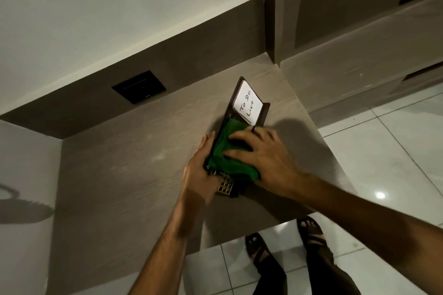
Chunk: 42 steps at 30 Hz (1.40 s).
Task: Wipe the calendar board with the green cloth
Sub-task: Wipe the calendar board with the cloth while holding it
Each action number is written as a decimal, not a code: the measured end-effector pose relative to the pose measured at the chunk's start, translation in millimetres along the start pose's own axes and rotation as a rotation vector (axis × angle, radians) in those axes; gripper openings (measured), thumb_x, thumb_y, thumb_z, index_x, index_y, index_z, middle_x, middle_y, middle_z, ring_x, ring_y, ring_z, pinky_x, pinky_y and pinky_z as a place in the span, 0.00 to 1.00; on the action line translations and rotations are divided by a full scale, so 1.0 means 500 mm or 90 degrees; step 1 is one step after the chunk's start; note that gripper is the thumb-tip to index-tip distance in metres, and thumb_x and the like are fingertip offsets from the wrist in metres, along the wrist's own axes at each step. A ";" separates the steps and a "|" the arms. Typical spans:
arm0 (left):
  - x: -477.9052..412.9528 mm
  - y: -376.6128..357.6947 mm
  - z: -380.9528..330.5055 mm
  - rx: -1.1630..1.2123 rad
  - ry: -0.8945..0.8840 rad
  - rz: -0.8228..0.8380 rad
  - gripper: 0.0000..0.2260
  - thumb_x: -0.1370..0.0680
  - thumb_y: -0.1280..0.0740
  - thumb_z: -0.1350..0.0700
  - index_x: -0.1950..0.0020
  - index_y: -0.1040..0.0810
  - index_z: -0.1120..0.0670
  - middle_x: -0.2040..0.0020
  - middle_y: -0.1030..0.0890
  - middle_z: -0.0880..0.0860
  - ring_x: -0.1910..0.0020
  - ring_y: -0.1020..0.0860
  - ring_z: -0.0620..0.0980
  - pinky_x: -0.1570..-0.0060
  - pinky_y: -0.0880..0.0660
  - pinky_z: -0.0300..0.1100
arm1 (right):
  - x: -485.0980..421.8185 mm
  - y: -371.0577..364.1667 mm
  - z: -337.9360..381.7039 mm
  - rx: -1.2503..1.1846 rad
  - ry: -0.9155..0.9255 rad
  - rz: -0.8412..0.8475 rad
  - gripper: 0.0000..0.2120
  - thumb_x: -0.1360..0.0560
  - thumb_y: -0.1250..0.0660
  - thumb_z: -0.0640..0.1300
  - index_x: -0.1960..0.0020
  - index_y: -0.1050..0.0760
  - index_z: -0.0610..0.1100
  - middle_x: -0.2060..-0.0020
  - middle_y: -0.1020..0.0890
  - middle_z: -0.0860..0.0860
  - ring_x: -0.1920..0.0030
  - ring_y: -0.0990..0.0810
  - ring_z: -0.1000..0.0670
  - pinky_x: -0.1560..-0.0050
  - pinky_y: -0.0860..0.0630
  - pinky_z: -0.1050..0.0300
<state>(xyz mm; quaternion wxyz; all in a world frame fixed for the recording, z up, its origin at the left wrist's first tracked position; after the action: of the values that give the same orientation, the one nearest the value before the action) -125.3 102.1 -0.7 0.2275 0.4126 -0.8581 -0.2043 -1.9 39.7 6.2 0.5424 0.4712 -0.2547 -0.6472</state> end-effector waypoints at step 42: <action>0.012 -0.015 -0.025 -0.034 0.007 0.082 0.43 0.26 0.33 0.71 0.24 0.50 0.38 0.30 0.28 0.47 0.36 0.23 0.46 0.37 0.22 0.54 | -0.047 0.032 -0.080 0.018 -0.092 -0.006 0.28 0.33 0.23 0.44 0.34 0.24 0.50 0.39 0.26 0.41 0.38 0.32 0.40 0.40 0.32 0.37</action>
<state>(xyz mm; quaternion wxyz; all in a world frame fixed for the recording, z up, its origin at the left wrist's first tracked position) -116.7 91.0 6.8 0.2559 0.3510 -0.8759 -0.2100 40.1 64.7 10.4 0.5132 0.4322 -0.2999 -0.6782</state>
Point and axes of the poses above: each hand's wrist, its own x-axis away from the middle knuckle, its own y-axis out of the back of the hand, z = x × y, the point moved 8 cm from there along -x, towards the middle knuckle
